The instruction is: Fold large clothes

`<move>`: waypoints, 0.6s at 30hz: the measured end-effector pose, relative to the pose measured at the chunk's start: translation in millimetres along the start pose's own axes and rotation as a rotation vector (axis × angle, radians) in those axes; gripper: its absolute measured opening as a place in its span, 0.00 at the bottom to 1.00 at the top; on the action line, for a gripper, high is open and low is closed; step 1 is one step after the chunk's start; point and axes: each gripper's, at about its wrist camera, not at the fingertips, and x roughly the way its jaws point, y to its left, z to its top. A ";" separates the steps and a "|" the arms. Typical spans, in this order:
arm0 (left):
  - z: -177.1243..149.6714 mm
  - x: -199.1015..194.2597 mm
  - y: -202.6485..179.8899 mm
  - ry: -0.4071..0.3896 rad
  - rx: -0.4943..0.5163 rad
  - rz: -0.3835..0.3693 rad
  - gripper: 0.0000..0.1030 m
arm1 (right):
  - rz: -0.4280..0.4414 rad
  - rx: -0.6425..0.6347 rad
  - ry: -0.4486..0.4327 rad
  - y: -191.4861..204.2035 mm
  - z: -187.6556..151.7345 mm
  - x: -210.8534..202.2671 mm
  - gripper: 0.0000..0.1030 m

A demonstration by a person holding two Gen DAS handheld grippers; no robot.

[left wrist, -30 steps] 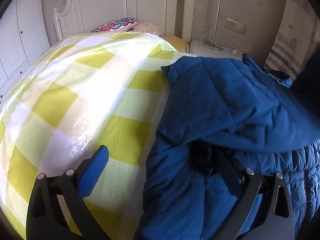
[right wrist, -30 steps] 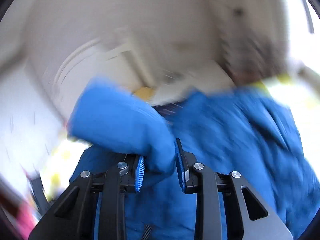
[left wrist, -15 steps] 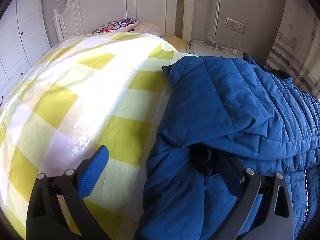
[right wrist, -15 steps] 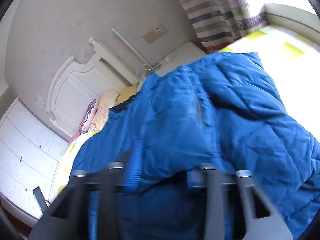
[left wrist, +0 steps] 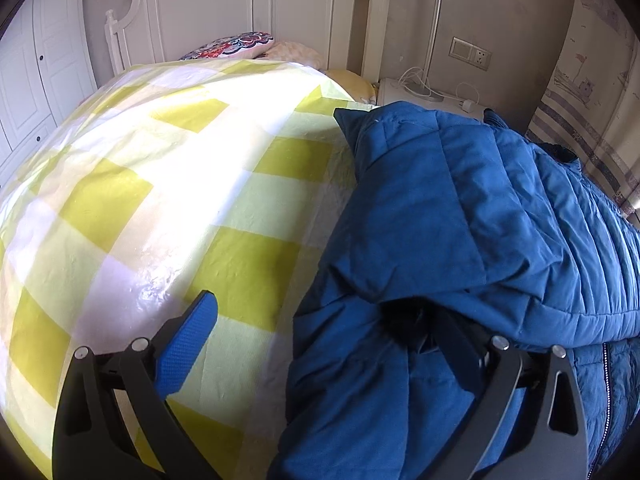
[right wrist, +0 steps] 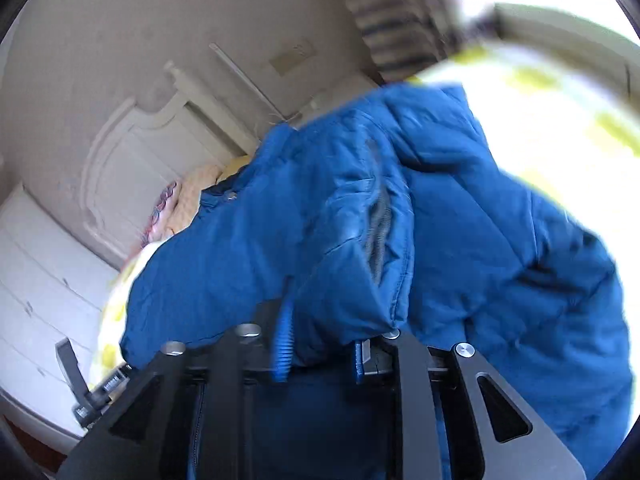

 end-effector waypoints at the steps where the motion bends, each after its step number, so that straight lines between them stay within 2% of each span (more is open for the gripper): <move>1: -0.1 -0.2 0.3 0.000 -0.002 -0.002 0.98 | 0.006 0.016 0.005 1.0 -0.1 -5.5 0.34; 2: 0.1 0.0 1.0 0.002 -0.004 -0.004 0.98 | -0.006 0.021 0.003 2.7 0.9 -13.2 0.47; 3: 0.5 0.4 1.4 0.003 -0.005 -0.005 0.98 | -0.041 0.017 -0.036 5.3 1.7 -27.8 0.49; 6: -0.2 -0.1 1.5 0.004 -0.005 -0.004 0.98 | -0.177 -0.067 -0.298 18.6 -1.2 -79.9 0.49; 8: -0.6 -0.5 1.1 0.004 -0.002 0.000 0.98 | -0.202 -0.162 -0.345 35.4 2.3 -89.9 0.49; 10: -0.8 -1.2 1.0 0.003 -0.002 0.001 0.98 | -0.179 -0.242 -0.299 51.2 8.2 -80.5 0.49; 13: 0.3 -1.4 1.0 0.000 -0.003 0.001 0.98 | -0.196 -0.362 -0.189 71.4 13.1 -43.8 0.48; 16: -0.6 -4.0 2.7 -0.008 -0.007 -0.005 0.98 | -0.292 -0.375 -0.050 64.7 4.1 3.5 0.48; 18: -4.2 -8.8 1.7 -0.001 0.015 -0.022 0.98 | -0.328 -0.416 -0.063 61.0 -6.0 21.1 0.48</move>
